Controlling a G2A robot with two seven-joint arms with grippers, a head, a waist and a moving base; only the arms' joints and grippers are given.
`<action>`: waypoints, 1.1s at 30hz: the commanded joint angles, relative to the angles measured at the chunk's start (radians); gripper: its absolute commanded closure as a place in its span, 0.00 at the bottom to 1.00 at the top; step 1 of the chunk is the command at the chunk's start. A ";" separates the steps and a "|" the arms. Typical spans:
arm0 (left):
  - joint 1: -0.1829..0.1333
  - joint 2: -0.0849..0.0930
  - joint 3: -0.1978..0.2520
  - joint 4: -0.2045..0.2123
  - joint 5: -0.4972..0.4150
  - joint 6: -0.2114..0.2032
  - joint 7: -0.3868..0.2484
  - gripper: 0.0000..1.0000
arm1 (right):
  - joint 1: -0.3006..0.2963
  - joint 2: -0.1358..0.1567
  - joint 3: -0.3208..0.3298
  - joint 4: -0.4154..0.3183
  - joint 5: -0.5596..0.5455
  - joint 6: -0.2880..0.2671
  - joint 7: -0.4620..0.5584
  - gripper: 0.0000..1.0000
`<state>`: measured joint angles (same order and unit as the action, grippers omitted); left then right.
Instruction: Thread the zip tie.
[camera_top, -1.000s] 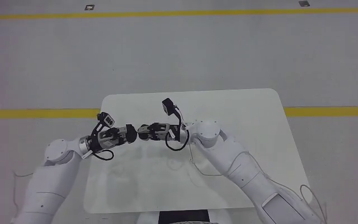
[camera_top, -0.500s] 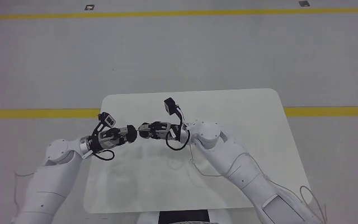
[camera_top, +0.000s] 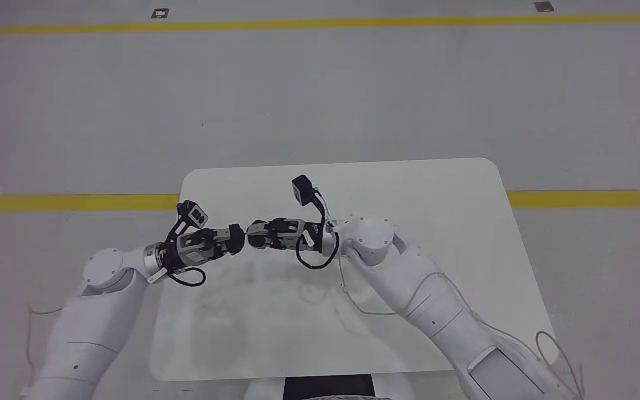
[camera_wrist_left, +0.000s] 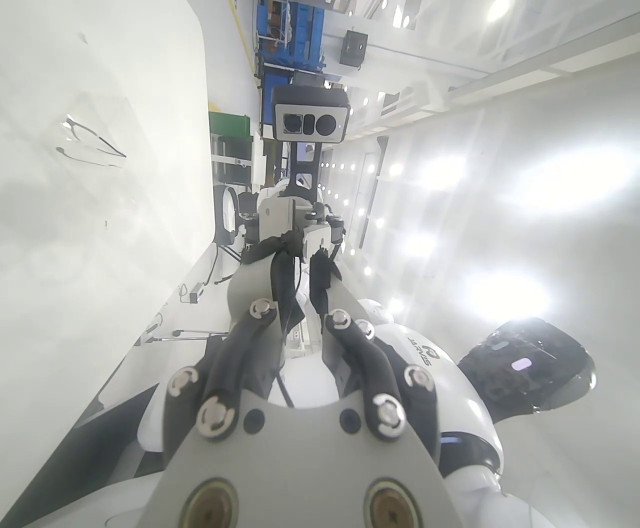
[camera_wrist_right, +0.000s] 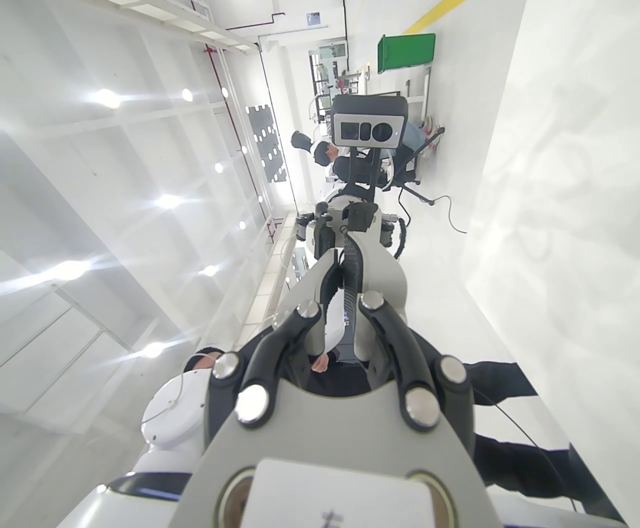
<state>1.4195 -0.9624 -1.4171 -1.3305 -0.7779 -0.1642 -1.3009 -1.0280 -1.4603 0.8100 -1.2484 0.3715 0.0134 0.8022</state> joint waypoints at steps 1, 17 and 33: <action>0.000 0.000 0.001 0.000 -0.001 -0.001 0.000 0.91 | 0.000 -0.001 -0.001 0.000 0.000 0.000 0.000 1.00; 0.005 0.005 0.005 -0.001 -0.008 -0.007 0.003 1.00 | -0.004 -0.003 -0.003 -0.001 0.004 0.001 0.002 1.00; 0.034 0.018 -0.031 -0.018 -0.013 -0.036 -0.036 1.00 | -0.063 0.046 0.113 -0.070 -0.132 0.064 -0.049 0.00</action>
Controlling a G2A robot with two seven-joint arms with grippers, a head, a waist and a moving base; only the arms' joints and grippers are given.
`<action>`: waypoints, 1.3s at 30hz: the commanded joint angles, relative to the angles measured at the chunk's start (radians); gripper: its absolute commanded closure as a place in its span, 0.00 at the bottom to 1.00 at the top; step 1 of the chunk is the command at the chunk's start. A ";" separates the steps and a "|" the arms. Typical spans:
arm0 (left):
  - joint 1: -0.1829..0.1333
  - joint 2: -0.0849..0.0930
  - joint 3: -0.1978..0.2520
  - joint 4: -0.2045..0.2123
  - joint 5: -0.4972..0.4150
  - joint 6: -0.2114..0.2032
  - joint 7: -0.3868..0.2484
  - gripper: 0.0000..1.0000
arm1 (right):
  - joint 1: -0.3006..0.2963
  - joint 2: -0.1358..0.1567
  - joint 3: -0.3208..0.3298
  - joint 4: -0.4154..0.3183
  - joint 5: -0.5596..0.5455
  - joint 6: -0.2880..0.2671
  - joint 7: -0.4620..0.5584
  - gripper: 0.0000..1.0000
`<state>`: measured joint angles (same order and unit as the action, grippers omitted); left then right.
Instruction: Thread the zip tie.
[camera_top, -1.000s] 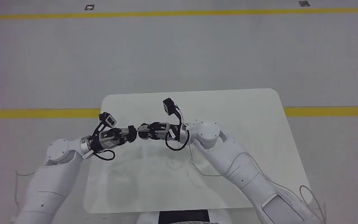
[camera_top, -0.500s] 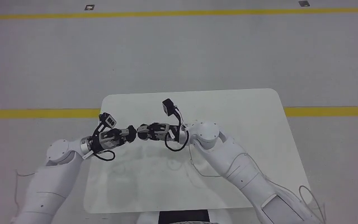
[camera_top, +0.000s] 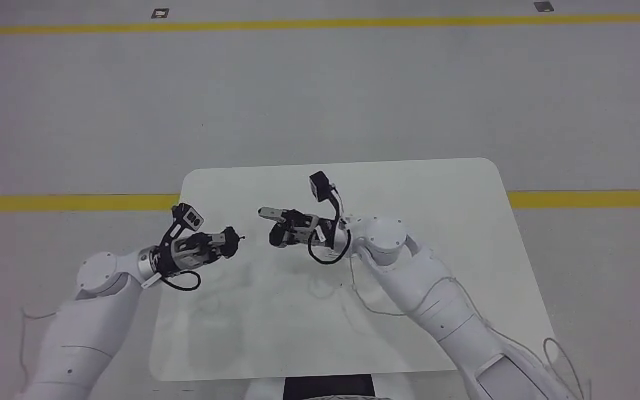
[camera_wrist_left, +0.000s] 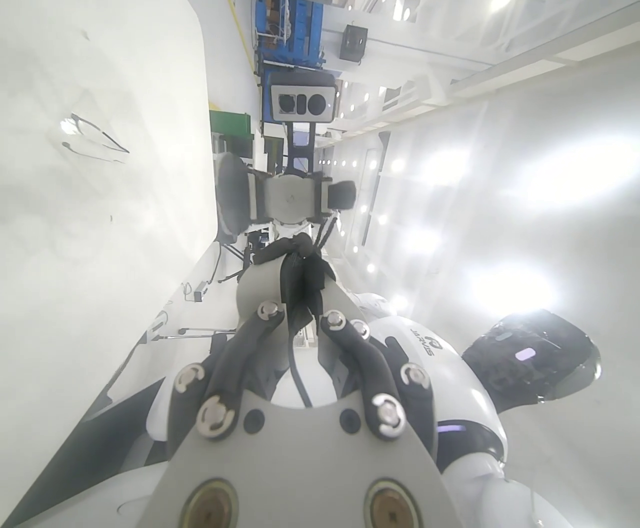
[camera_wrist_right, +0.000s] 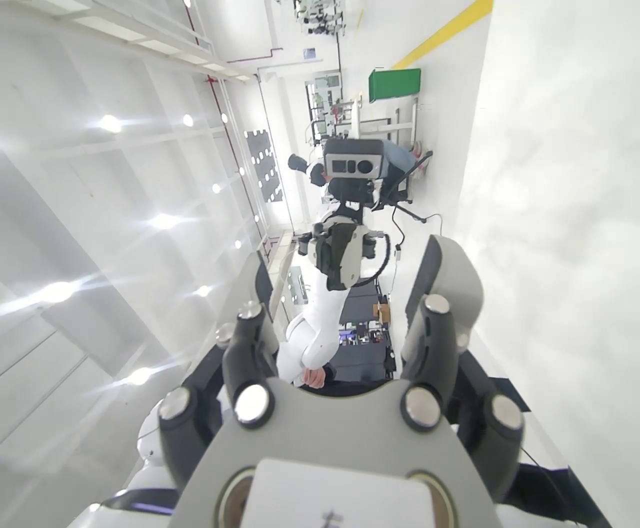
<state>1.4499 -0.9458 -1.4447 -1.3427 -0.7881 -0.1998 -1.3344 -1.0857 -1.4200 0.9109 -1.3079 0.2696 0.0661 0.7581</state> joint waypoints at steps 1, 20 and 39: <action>0.008 0.002 -0.008 -0.012 -0.005 -0.001 -0.005 1.00 | -0.016 0.013 0.024 -0.027 -0.049 0.020 -0.001 0.00; 0.021 0.004 -0.016 -0.036 -0.010 -0.007 -0.021 1.00 | -0.006 0.048 0.033 -0.131 -0.349 0.092 0.035 0.00; 0.021 0.004 -0.016 -0.036 -0.010 -0.007 -0.021 1.00 | 0.112 0.093 -0.088 -0.208 -0.859 0.162 0.421 0.00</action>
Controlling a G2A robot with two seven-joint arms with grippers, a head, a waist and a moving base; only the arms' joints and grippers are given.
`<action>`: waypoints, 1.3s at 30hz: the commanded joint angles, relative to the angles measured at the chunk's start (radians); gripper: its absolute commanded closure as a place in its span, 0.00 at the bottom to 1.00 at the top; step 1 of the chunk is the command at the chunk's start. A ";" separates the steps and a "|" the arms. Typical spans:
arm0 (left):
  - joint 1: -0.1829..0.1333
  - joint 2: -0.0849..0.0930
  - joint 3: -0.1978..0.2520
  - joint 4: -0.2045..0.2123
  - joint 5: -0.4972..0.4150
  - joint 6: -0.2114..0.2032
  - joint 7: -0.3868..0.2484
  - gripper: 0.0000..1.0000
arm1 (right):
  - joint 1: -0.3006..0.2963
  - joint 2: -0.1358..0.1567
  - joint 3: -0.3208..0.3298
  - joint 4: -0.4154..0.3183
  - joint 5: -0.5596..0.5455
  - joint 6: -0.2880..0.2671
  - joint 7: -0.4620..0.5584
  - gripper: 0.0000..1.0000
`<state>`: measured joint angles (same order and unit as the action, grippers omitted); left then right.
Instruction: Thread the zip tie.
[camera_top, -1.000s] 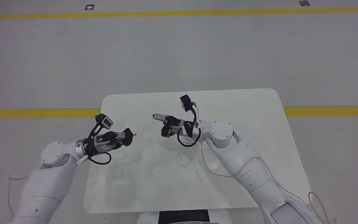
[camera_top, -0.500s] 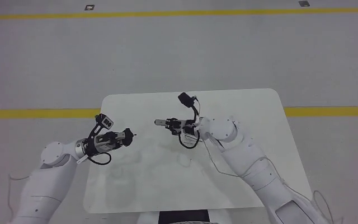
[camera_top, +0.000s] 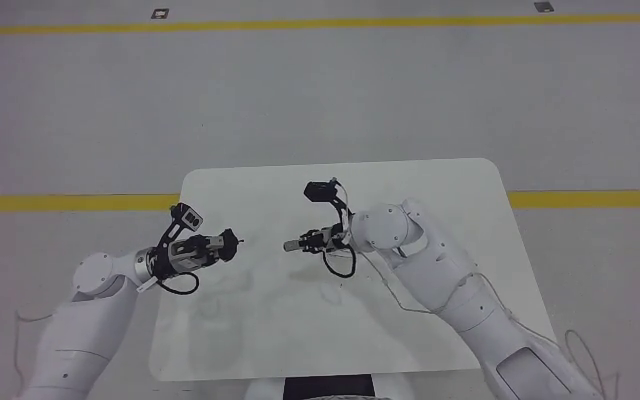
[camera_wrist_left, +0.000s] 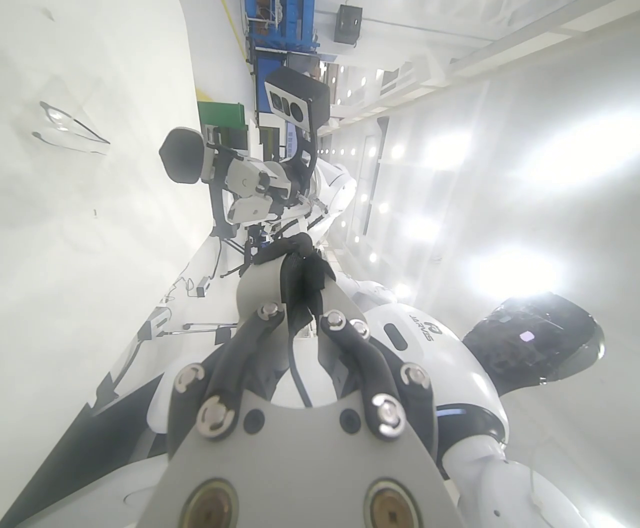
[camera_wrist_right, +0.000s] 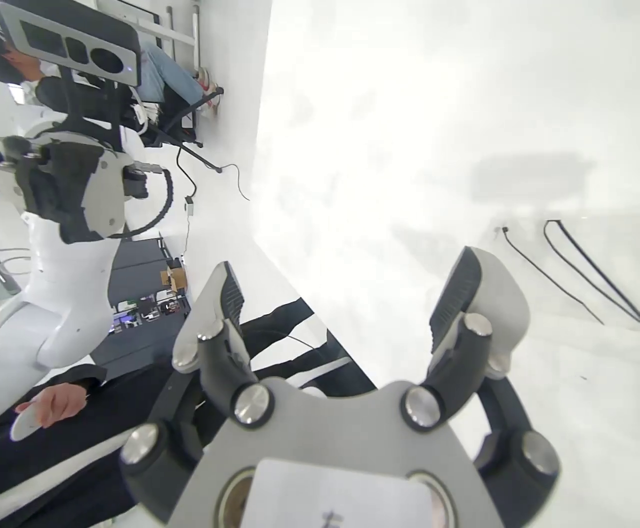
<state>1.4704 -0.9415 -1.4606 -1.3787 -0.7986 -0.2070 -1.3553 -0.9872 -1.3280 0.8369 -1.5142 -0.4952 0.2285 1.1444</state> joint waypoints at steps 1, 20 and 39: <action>0.000 0.000 0.000 0.000 0.000 0.000 0.000 1.00 | 0.028 0.002 -0.020 0.000 -0.113 -0.009 0.057 0.00; 0.000 0.000 0.000 0.000 0.000 0.000 0.000 1.00 | 0.217 -0.028 -0.130 0.211 -0.137 -0.189 0.246 0.00; 0.000 0.000 0.000 0.000 0.000 0.000 0.000 1.00 | 0.436 -0.098 -0.405 0.469 -0.156 -0.487 0.246 0.00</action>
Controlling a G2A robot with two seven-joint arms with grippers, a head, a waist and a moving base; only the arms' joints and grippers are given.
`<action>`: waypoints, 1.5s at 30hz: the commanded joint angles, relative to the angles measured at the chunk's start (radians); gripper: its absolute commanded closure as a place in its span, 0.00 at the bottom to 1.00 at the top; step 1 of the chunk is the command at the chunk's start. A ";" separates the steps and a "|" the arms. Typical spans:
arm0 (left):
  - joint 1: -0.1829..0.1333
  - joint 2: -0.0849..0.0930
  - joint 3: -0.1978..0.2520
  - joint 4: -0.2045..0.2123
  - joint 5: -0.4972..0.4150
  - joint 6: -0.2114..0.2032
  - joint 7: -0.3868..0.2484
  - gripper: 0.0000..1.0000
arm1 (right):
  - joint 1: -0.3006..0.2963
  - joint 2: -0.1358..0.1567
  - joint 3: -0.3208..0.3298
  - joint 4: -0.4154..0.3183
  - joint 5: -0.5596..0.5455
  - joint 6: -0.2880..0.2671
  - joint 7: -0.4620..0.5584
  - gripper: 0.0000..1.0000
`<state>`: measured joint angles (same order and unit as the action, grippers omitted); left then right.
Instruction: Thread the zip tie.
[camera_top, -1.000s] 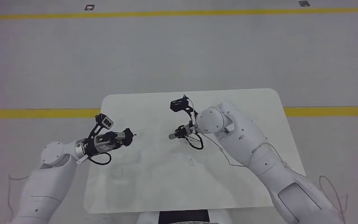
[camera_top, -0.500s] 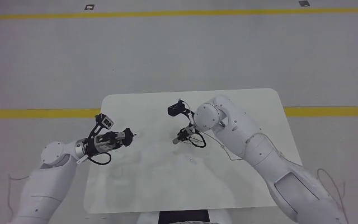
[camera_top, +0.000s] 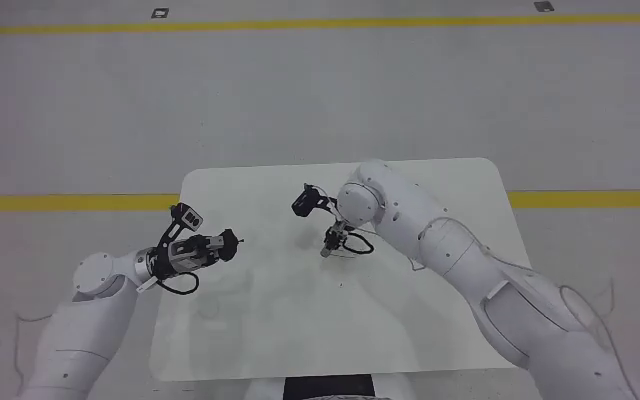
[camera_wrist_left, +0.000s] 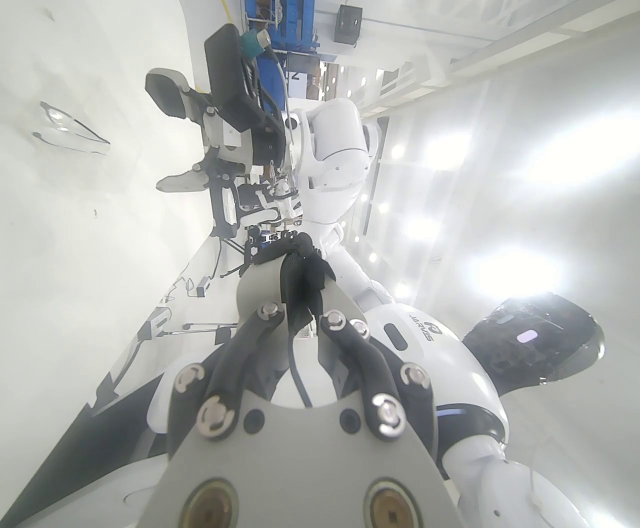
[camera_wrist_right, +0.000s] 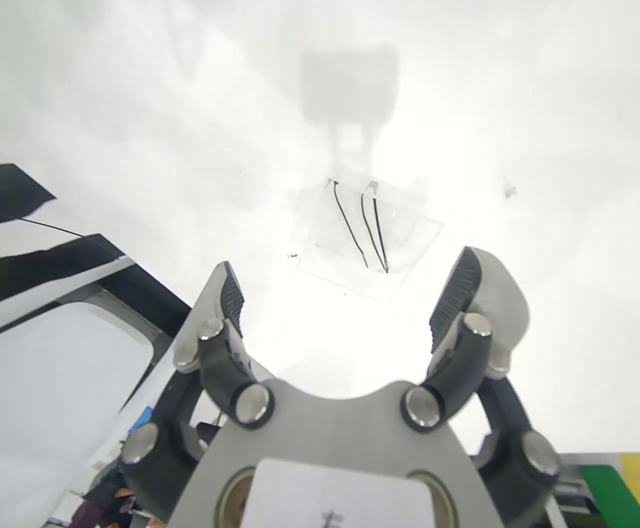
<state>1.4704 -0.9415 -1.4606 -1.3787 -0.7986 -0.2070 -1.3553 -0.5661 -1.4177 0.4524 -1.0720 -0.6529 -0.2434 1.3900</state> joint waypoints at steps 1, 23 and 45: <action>0.000 0.000 0.000 0.000 0.000 0.000 0.000 1.00 | 0.027 -0.017 -0.040 0.049 0.007 -0.031 0.000 0.00; 0.000 0.000 0.000 0.000 0.000 0.000 0.000 1.00 | 0.030 -0.046 -0.107 0.125 -0.040 -0.097 -0.054 0.00; 0.000 0.000 0.000 0.000 0.000 0.000 0.000 1.00 | 0.004 -0.010 -0.072 0.058 -0.089 -0.097 -0.027 0.79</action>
<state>1.4704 -0.9415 -1.4606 -1.3786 -0.7986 -0.2070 -1.3553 -0.5602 -1.4288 0.3810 -1.0148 -0.7424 -0.3400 1.3645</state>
